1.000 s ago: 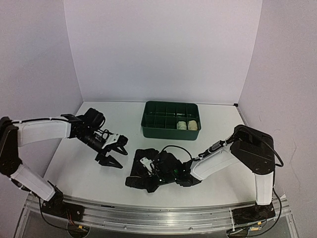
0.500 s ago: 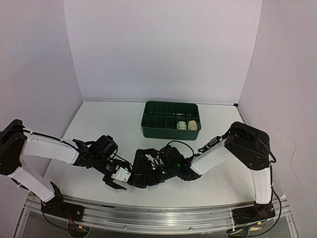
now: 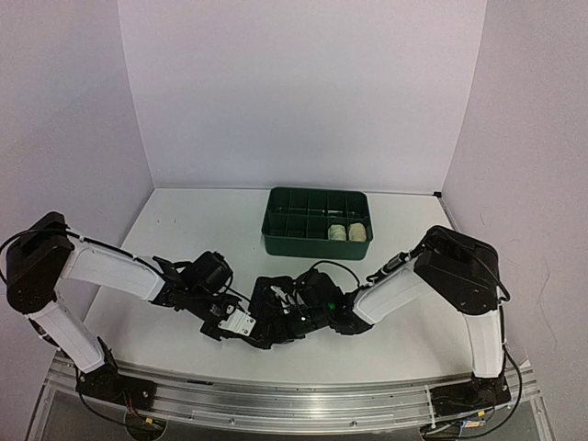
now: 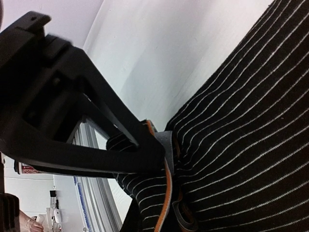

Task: Roll the underwear
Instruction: Roll the underwear to the center of the board.

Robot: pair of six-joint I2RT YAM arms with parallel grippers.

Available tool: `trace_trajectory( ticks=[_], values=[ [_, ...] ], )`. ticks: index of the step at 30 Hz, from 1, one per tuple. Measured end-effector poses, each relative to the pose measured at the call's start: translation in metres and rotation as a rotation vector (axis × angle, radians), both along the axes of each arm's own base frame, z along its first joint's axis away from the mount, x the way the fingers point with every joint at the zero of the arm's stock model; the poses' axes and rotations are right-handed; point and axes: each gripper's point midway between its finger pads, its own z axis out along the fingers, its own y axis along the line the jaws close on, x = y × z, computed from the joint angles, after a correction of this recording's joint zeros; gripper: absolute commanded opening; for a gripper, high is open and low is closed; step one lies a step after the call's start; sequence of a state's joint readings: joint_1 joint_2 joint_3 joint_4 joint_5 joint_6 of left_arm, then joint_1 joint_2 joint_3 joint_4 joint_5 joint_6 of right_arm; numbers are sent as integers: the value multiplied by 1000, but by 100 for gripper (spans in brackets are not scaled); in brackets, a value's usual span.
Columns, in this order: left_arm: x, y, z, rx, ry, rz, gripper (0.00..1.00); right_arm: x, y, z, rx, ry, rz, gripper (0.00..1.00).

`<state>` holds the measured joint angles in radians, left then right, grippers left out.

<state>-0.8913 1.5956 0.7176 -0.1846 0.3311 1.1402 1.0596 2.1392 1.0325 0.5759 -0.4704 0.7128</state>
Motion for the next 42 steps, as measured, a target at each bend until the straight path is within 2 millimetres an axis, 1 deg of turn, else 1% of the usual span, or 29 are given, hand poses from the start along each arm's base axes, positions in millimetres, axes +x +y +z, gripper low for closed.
trace_trajectory(
  ticks=[1,3,4,5,6,8,10,12,14,17,20,22,25,28,30,32,34,36,37,40,42],
  values=[
    [2,-2,0,15,19,11,1,1,-1,0,-1,-2,-1,31],
    [6,-6,0,38,50,29,0,4,-2,3,5,-8,4,58],
    [6,-6,0,43,62,33,0,4,-2,6,8,-12,5,65],
    [5,-7,2,40,73,28,0,3,-2,11,13,-29,10,69],
    [2,-8,4,31,86,17,0,1,-2,16,20,-53,16,71],
    [-8,-13,12,2,128,-17,0,1,-10,22,10,-134,1,71],
    [-17,-15,16,13,188,-25,0,0,-22,25,-23,-235,-11,72],
    [-25,-15,15,40,260,-21,0,-6,-36,24,-66,-337,0,72],
    [-32,-13,14,62,337,-17,0,-12,-45,23,-96,-438,25,71],
    [-41,-8,13,81,456,0,0,-24,-56,24,-116,-586,59,67],
    [-43,-2,11,88,545,25,0,-36,-69,22,-128,-713,105,65],
    [-43,1,8,92,599,53,0,-43,-70,21,-142,-814,159,66],
    [-37,1,5,86,696,104,0,-51,-58,29,-138,-941,236,66],
    [-31,3,2,80,780,152,0,-52,-32,46,-111,-1055,299,67],
    [-29,4,1,77,814,170,0,-47,-16,53,-99,-1117,319,67],
    [-28,4,1,75,824,179,0,-42,-3,54,-102,-1170,339,66],
    [-28,5,2,77,827,183,0,-39,4,47,-120,-1201,372,64],
    [-27,4,2,80,828,185,0,-38,7,33,-152,-1213,416,60],
    [-27,4,2,83,831,186,0,-38,7,28,-164,-1211,429,56],
    [-27,4,1,90,841,190,0,-37,6,11,-207,-1213,459,37],
    [-28,4,0,94,845,191,0,-33,6,11,-221,-1222,451,23]
  ],
)
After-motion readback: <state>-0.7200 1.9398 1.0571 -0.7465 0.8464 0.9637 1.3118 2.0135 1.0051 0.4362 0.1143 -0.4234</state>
